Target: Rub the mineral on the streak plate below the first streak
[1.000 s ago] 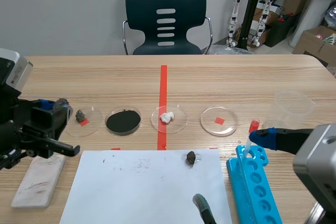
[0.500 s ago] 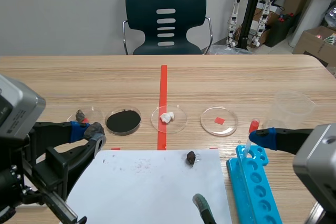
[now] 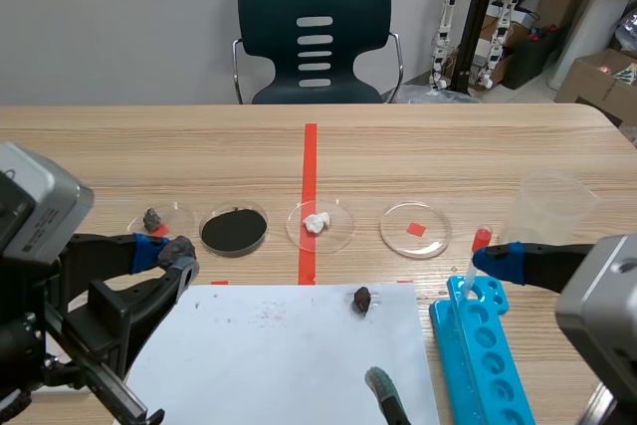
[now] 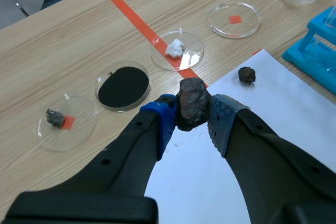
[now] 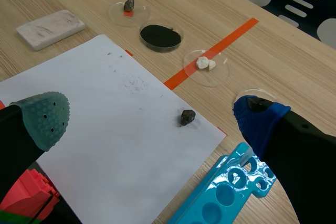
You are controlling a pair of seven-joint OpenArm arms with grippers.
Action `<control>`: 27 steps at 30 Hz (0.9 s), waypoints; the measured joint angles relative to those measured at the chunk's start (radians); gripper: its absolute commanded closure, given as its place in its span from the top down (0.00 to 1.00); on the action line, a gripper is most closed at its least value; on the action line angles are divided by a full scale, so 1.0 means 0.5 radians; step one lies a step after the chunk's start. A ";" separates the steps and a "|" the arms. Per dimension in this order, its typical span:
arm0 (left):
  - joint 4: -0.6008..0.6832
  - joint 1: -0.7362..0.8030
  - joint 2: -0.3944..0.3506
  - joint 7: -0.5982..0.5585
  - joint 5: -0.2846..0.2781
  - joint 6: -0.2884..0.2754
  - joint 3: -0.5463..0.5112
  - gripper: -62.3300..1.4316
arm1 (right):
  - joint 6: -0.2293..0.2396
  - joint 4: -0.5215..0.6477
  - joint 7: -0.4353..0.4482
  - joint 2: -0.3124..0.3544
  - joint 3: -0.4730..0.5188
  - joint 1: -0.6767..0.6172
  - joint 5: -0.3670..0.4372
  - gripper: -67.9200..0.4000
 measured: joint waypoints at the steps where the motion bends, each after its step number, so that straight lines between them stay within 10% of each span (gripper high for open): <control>1: 0.000 0.000 0.000 0.000 0.000 0.000 0.000 0.23 | 0.000 0.000 0.000 0.000 0.000 0.000 0.000 1.00; 27: 0.000 -0.021 0.000 -0.001 0.000 0.000 0.000 0.23 | 0.000 0.000 0.000 0.000 0.000 0.000 0.000 1.00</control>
